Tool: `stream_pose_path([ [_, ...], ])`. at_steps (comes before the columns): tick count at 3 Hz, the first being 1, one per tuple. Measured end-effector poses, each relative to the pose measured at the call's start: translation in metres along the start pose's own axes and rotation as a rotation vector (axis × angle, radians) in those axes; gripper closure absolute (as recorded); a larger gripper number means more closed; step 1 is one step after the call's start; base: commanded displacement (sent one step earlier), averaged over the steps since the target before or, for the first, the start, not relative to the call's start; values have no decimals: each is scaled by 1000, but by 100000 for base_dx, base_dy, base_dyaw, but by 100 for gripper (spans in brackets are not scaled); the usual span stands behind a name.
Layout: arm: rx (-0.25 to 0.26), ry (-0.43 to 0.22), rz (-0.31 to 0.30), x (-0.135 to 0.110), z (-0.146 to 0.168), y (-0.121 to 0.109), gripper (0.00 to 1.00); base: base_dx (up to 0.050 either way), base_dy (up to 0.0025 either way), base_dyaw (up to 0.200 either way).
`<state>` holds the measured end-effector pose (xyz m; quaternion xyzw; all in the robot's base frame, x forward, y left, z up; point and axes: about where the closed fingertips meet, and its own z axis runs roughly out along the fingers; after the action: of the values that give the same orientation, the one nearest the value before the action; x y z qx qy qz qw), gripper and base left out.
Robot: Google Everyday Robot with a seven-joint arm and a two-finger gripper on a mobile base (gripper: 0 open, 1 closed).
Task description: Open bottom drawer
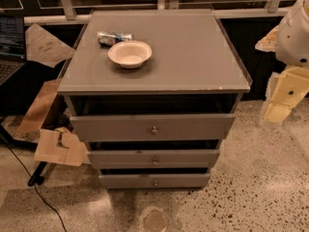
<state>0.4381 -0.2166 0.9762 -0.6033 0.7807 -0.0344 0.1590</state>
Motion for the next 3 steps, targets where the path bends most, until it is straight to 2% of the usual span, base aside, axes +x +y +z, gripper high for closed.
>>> stream_pose_path([
  [1, 0, 0, 0, 0, 0, 0, 0, -5000, 0, 3],
  [2, 0, 0, 0, 0, 0, 0, 0, 0, 0, 0],
  [3, 32, -65, -4, -2, -5, 2, 0, 0, 0, 0],
])
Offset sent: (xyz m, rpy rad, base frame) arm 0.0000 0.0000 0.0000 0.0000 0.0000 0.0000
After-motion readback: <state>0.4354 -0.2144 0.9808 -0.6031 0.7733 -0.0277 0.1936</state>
